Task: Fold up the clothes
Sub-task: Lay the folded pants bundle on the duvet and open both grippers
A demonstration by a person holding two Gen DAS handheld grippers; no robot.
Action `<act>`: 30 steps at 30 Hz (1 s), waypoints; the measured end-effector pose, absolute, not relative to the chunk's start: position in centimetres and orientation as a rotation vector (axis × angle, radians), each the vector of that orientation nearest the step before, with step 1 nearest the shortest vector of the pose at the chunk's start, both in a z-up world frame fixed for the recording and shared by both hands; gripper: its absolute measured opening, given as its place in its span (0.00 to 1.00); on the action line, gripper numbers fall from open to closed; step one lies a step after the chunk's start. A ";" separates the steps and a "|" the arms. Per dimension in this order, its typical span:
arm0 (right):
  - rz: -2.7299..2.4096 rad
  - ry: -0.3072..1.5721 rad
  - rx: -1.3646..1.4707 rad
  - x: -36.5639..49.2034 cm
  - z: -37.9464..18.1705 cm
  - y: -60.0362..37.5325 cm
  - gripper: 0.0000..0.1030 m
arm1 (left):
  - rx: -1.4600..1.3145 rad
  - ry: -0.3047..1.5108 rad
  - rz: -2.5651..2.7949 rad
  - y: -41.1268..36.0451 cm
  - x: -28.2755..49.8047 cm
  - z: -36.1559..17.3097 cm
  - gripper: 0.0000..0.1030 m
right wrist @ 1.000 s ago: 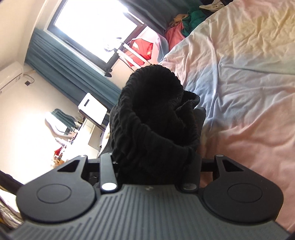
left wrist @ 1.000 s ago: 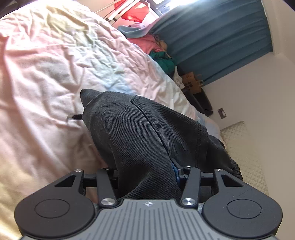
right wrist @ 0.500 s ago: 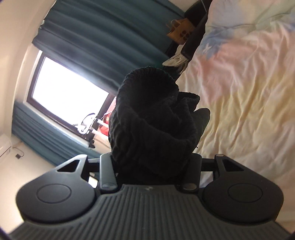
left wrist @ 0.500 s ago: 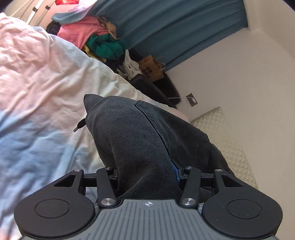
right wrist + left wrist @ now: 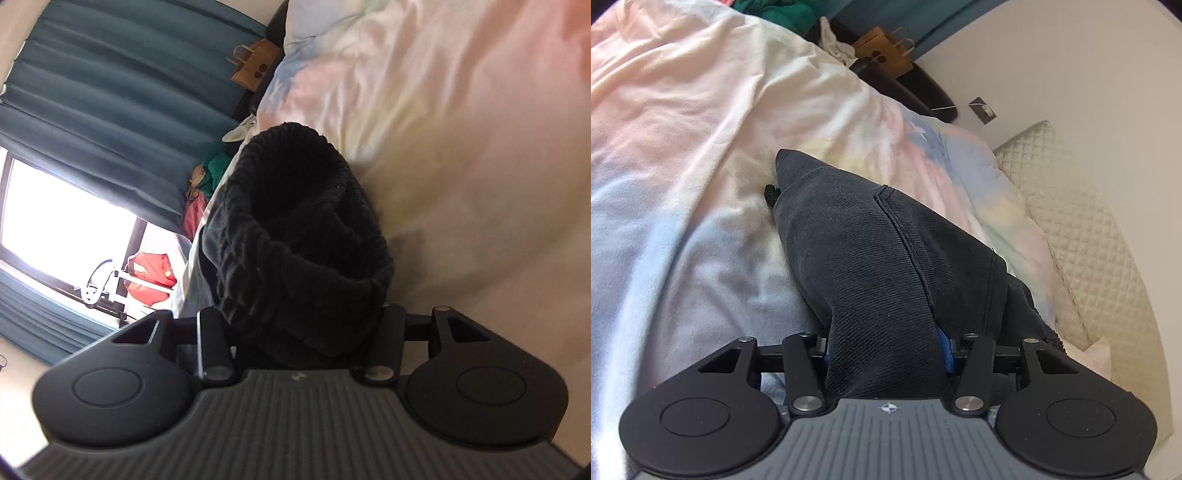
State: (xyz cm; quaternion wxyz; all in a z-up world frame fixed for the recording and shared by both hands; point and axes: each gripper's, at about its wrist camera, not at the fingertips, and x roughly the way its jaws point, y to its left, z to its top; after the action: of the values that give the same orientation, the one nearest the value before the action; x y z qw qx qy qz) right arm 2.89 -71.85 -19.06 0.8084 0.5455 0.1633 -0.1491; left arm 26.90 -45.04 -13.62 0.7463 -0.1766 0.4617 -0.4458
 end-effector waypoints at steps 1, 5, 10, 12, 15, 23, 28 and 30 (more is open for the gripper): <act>-0.325 0.334 1.166 2.4 -19.8 -71.4 0.51 | -0.377 0.998 -0.974 -44.9 26.5 -13.9 0.54; -0.337 0.322 1.202 1.8 -20.5 -70.7 0.54 | -0.341 0.975 -0.945 -44.7 25.1 -12.9 0.63; -0.446 0.420 1.190 1.3 -17.5 -70.2 0.67 | -0.203 0.966 -0.879 -44.2 22.8 -8.8 0.85; -0.511 0.442 1.131 0.2 -15.5 -69.6 0.70 | -0.141 0.937 -0.865 -43.6 21.4 -6.9 0.88; -0.561 0.445 1.032 -2.1 -12.1 -68.5 0.72 | -0.068 0.870 -0.873 -42.7 18.6 -3.2 0.97; -0.498 0.374 0.842 -7.6 -2.4 -65.5 0.81 | 0.016 0.687 -0.888 -39.7 10.4 6.3 1.00; -0.475 0.341 0.692 -10.2 2.6 -61.1 0.85 | 0.032 0.597 -0.873 -36.8 4.6 11.2 1.00; -0.444 0.326 0.619 -11.4 4.3 -58.6 0.85 | 0.043 0.573 -0.867 -35.6 2.4 12.6 1.00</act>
State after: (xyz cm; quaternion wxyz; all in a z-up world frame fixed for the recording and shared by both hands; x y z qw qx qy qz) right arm -11.44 -58.60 4.31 0.9154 0.3008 0.1583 -0.2158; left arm 2.45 -35.62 12.55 0.8678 0.0203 0.2739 -0.4142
